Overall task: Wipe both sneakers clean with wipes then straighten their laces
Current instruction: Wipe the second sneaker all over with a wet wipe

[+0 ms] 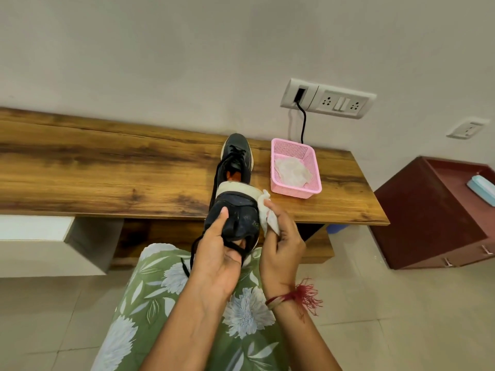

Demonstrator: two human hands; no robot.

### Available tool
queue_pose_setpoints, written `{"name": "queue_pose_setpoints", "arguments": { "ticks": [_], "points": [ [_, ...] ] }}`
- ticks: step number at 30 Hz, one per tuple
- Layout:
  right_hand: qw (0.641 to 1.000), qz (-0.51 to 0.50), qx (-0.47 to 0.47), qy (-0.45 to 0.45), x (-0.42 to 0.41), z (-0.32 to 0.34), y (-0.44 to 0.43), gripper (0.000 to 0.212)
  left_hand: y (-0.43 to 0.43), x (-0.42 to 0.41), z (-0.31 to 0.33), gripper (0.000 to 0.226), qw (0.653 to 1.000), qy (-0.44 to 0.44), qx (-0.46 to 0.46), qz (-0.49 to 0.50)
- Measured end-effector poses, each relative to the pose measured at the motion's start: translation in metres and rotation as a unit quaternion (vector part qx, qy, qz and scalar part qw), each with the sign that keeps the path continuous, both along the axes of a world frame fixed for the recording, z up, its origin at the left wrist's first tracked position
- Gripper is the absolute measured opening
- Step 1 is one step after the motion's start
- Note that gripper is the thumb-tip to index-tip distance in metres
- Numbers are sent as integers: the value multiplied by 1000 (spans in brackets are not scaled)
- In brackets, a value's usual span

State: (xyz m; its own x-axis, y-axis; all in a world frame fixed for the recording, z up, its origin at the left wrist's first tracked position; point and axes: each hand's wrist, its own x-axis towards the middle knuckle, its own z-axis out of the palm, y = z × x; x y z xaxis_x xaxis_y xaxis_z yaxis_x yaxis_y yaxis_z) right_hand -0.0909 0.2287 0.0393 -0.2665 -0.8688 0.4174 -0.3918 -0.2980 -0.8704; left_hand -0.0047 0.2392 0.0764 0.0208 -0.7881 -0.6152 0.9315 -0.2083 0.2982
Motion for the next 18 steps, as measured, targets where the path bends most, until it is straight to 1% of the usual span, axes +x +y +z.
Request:
{"name": "queue_pose_setpoints", "arguments": {
  "ticks": [3, 5, 8, 12, 13, 14, 15, 17, 18],
  "points": [
    [999, -31, -8, 14, 7, -2, 3, 51, 2, -3, 1, 32, 1000, -11, 0, -4],
    [998, -30, -26, 50, 13, -1, 9, 50, 2, -3, -1, 30, 1000, -8, -1, -13],
    [992, 1, -52, 114, 23, 5, 16, 49, 3, -2, -7, 30, 999, -9, 3, -41],
    [974, 59, -66, 208, 32, 14, 15, 44, 6, 0, -8, 28, 997, 5, -7, -71],
    [973, 77, -74, 206, 30, 14, 16, 45, 6, 1, -7, 28, 998, 15, -6, -66],
    [976, 89, -81, 183, 26, 13, 18, 47, 5, 3, -6, 29, 998, 24, -6, -64],
    [984, 83, -82, 134, 20, 15, 18, 48, 4, 5, -4, 31, 997, 29, -7, -65],
    [997, 25, -65, 13, 5, 15, 13, 49, 1, 7, -3, 34, 998, 29, -2, -60],
    [998, -1, -61, -4, 0, 16, 9, 50, 1, 7, -3, 35, 998, 30, -1, -58]
  ]
}}
